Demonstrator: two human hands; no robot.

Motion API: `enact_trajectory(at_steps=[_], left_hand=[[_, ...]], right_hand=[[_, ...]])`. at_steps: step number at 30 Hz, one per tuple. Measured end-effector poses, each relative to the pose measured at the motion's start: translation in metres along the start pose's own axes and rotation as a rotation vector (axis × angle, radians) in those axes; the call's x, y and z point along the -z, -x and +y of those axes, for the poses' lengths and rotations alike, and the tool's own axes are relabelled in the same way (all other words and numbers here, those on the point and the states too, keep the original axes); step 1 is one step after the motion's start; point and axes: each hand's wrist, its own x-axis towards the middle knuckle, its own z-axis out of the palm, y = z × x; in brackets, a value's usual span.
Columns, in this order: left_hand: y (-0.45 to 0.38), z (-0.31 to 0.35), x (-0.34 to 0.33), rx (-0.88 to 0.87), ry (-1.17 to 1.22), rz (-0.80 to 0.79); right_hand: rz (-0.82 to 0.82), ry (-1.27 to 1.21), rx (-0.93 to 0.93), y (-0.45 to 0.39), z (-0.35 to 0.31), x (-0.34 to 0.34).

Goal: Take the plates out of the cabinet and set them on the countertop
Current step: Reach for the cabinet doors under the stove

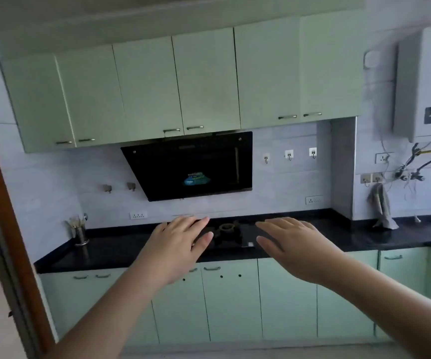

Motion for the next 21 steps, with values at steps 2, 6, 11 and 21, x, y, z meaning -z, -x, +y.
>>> enact_trajectory(at_steps=[2, 6, 11, 21], left_hand=[[-0.018, 0.011, -0.019, -0.027, -0.034, 0.0], [-0.044, 0.025, -0.069, -0.066, -0.114, -0.068], [-0.072, 0.036, -0.11, 0.0, -0.132, -0.12], [-0.093, 0.02, -0.155, 0.096, -0.129, -0.148]], right_hand=[[0.019, 0.009, -0.004, -0.001, 0.023, -0.007], [0.027, -0.025, -0.053, -0.003, 0.084, -0.024], [0.001, 0.0, -0.066, -0.015, 0.138, -0.044], [-0.035, -0.044, 0.01, -0.073, 0.151, -0.094]])
